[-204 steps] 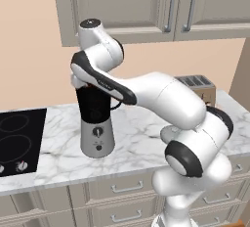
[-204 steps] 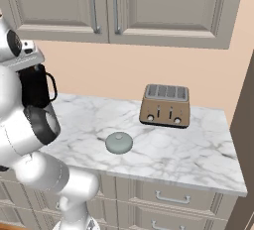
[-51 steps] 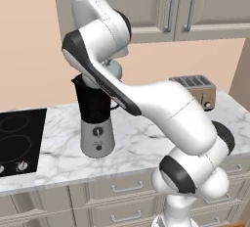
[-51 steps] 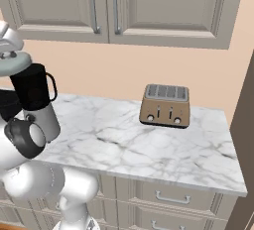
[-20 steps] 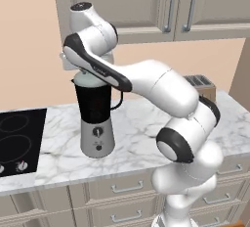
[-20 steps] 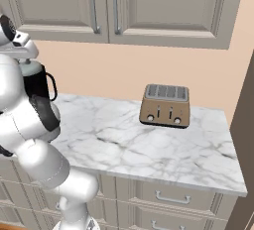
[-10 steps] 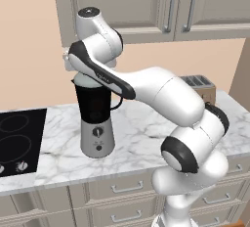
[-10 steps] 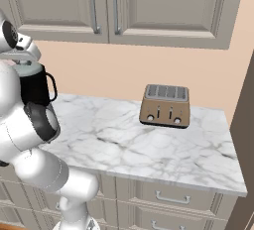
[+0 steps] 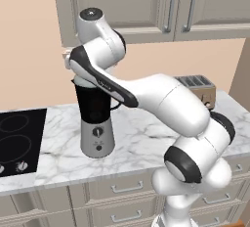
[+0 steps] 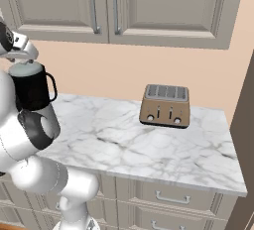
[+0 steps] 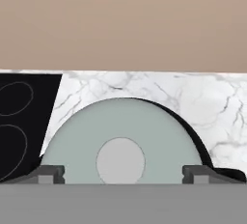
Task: Open the blender lid, put the peach in the blender, close the lid, and start the blender.
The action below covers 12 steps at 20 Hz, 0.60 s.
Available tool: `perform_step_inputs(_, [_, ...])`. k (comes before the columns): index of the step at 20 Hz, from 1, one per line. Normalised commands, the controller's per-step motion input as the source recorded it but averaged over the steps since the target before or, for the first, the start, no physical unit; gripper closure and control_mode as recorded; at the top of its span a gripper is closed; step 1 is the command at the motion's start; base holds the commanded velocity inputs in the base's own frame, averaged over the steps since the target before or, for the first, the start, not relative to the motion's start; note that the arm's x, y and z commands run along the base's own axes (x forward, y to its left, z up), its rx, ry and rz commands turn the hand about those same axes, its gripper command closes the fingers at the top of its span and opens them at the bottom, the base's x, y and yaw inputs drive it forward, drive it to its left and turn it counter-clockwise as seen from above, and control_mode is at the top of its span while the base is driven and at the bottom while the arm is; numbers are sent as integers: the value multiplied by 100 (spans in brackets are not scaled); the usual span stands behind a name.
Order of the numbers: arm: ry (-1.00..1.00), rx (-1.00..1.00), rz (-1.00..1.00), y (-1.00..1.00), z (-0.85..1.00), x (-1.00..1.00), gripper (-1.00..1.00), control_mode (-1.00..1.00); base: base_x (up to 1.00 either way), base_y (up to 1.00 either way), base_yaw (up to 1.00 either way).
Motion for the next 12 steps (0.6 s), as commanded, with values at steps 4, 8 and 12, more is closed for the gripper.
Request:
perform_step_inputs(4, [-22, 0, -2, 0, 6, -95, -100, -100, 0, 0, 0])
perform_step_inputs(8, [-35, -9, -15, 4, -71, -100, -100, -100, 0, 0, 0])
perform_step_inputs(12, [-35, -18, -27, 4, -100, -99, -100, -100, 0, 0, 0])
